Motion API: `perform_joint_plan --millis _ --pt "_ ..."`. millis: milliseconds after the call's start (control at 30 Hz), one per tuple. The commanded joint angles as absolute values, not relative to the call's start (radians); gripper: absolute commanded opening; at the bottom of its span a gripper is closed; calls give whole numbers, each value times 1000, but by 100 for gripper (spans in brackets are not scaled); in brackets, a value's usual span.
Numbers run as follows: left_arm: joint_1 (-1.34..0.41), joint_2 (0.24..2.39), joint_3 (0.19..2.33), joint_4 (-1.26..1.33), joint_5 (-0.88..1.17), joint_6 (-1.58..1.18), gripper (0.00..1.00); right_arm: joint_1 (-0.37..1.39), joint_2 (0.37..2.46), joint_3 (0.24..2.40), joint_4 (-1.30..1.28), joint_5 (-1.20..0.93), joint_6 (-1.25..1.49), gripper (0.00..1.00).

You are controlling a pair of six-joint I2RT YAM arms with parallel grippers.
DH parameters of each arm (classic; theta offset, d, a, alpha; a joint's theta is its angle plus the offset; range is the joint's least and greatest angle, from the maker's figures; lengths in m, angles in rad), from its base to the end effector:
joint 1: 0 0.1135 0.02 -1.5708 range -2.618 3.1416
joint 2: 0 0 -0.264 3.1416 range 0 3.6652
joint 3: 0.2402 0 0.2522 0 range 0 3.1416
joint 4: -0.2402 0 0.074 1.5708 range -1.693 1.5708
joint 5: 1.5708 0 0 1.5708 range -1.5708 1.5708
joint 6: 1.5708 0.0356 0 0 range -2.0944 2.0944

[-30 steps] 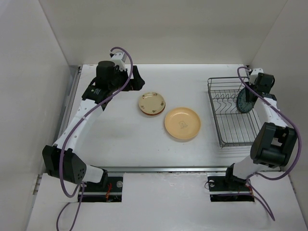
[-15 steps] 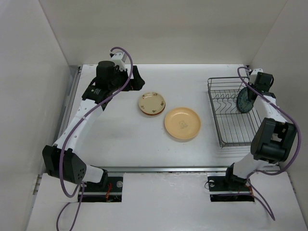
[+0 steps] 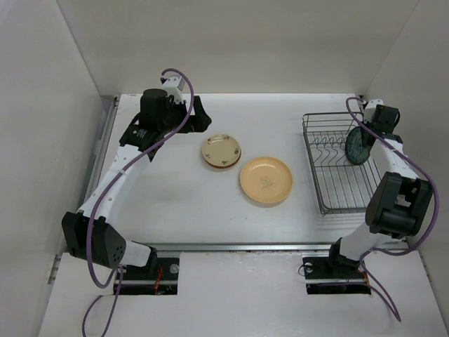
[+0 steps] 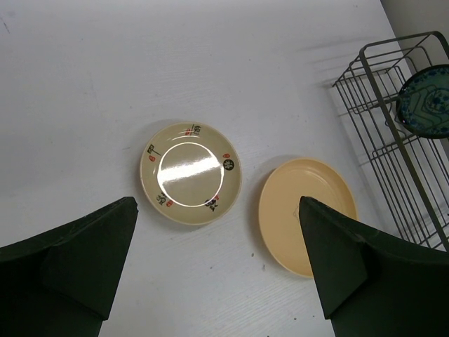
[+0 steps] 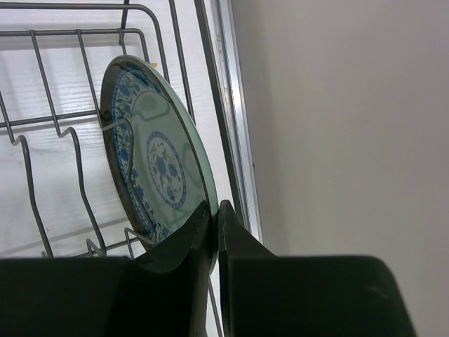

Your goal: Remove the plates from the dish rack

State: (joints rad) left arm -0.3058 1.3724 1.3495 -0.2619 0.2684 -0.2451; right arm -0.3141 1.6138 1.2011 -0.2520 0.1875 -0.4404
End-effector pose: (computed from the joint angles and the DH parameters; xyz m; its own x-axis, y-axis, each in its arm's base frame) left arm 0.3006 -0.1048 0.3963 -0.3892 -0.1225 -0.9130 0.4520 0.8382 -0.3052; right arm 0.3456 -0.1193 0.2667 -0.7196 -0.2066 -0.6630 0.1507 0.8855 -0.4396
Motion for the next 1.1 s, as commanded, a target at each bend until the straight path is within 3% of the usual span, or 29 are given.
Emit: perform_joint_plan --millis 0,467,1067 --pt "-304 1362 1341 -227 282 -253 100 -321 1606 1239 -252 164 -460 7" --pt "-304 1371 1341 -227 282 -253 100 -321 1419 1144 -106 160 -451 4" --pt "-304 1381 1341 -227 282 -253 100 -321 1370 1126 -97 130 -410 0"
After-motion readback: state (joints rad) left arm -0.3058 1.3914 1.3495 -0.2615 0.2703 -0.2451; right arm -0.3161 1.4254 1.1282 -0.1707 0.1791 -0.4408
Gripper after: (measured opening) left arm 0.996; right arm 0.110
